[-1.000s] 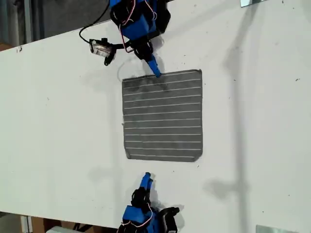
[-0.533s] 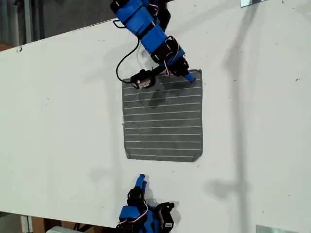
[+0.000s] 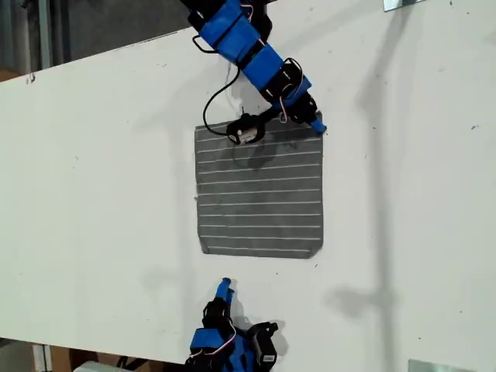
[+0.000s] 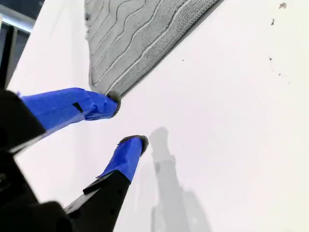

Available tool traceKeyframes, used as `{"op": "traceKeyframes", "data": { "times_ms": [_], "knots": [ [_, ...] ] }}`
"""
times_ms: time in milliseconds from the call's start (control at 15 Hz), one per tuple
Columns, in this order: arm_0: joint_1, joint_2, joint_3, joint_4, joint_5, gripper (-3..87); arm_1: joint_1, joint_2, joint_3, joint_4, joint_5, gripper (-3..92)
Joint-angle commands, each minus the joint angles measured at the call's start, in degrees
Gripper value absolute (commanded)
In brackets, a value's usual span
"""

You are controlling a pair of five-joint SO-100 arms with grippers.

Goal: Grasp corners of a square towel and fold twice.

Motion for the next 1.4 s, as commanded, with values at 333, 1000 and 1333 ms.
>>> {"op": "traceKeyframes", "data": {
  "times_ms": [333,1000,1333],
  "knots": [
    [6.3,0.7,-3.1,1.4,-5.8,12.6,3.1,-16.3,-21.8,7.1,-2.5,-0.2],
    [39.2,-77.6,-50.5,-16.2,-20.1,15.6,2.6,-16.7,-21.6,6.5,-3.2,-0.2],
    [46.9,-104.6,-82.4,-8.0,-15.4,20.4,2.6,-18.6,-21.6,4.7,-3.1,-0.1]
  ]
}}
